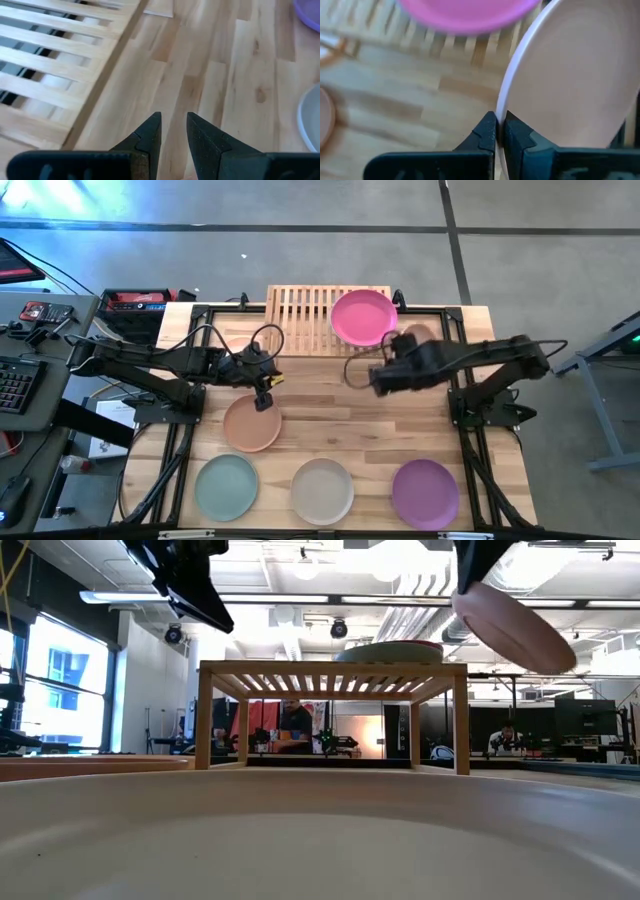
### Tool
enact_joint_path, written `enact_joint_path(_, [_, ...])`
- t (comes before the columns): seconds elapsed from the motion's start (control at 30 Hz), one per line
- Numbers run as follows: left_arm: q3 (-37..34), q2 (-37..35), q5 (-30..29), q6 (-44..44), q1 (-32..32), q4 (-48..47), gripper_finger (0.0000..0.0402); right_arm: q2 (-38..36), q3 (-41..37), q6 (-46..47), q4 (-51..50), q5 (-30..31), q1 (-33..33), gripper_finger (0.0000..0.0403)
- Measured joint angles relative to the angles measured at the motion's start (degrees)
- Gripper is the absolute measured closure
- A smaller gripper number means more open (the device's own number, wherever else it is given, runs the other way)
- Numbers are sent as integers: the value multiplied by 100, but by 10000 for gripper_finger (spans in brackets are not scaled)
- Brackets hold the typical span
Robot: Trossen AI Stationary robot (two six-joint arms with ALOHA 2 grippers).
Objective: Place and stack plates onto a shelf
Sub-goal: Stack the light orange plate on top of the pink plate on the shelf
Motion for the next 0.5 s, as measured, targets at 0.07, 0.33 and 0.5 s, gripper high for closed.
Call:
enact_joint_path(0.07, [0,0,-28,-22,0,0,321,-183,0,-295,-5,219,-215,403])
enact_joint_path(0.33, [0,0,-34,-219,0,-2,321,-772,0,-2036,125,710,-1348,403])
enact_joint_path(0.5, [0,0,-279,-218,69,-3,321,-892,0,-3902,970,726,-2044,403])
